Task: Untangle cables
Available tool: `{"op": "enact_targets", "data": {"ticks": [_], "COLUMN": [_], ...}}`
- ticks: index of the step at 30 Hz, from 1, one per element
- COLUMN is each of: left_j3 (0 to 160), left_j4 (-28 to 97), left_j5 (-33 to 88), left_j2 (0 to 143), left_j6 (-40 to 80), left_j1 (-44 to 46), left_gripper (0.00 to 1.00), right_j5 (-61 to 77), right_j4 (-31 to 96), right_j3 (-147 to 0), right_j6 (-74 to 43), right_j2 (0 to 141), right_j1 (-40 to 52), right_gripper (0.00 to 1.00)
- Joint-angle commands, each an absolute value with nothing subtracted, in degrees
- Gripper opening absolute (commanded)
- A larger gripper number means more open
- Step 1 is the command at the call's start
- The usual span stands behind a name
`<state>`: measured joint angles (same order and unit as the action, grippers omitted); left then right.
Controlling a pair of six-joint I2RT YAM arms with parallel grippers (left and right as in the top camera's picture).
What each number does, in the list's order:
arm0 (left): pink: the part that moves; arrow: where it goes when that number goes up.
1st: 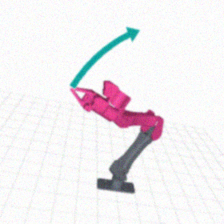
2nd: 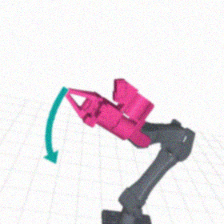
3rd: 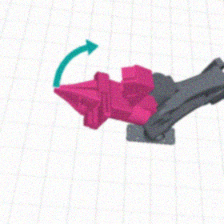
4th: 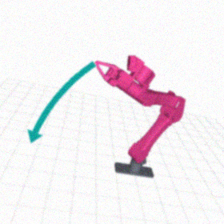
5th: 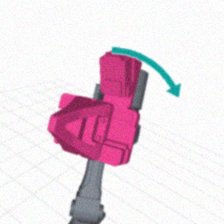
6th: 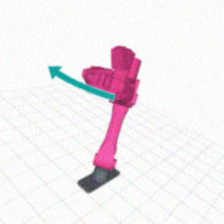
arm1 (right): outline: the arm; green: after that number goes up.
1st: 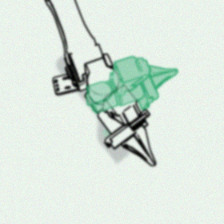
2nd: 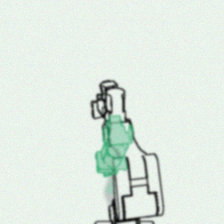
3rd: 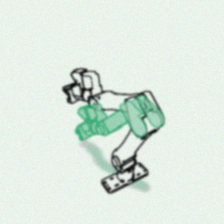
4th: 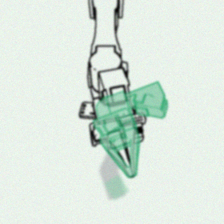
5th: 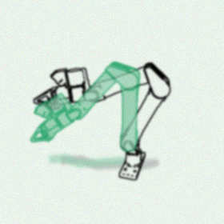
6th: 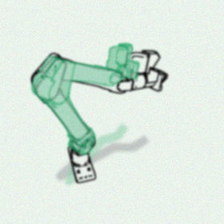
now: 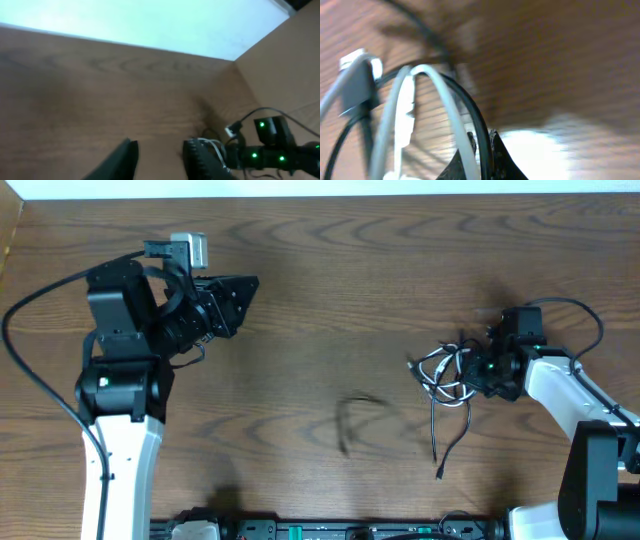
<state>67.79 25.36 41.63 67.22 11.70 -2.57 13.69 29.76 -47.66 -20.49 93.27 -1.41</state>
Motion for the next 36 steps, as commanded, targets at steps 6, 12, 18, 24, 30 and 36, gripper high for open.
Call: {"op": "enact_targets", "data": {"ticks": [6, 12, 18, 24, 30, 36], "left_j3": [68.5, 68.5, 68.5, 68.5, 68.5, 68.5], "left_j4": [25.9, 25.9, 23.5, 18.2, 16.4, 15.5], "left_j5": [57.6, 64.5, 65.6, 73.7, 77.6, 77.1], "left_j2": [76.1, 82.7, 90.0, 95.6, 99.6, 100.2], "left_j6": [9.6, 4.9, 4.1, 4.1, 4.1, 4.0], "left_j1": [-2.0, 1.7, 5.9, 8.6, 10.7, 13.3], "left_gripper": [0.38, 0.45, 0.52, 0.52, 0.62, 0.68], "right_j5": [30.7, 37.5, 47.3, 55.4, 61.6, 62.2], "right_j4": [31.2, 31.1, 30.9, 30.1, 26.9, 26.1], "right_j3": [-54.7, -57.6, -58.8, -59.4, -59.4, -59.4], "right_j6": [-14.9, -14.9, -10.6, -6.5, -5.9, -6.0], "right_j2": [93.3, 93.3, 93.3, 93.2, 93.2, 93.2], "right_j1": [-1.4, -1.2, -0.3, -0.3, -0.3, -0.3], "right_gripper": [0.01, 0.01, 0.01, 0.01, 0.01, 0.01]}}
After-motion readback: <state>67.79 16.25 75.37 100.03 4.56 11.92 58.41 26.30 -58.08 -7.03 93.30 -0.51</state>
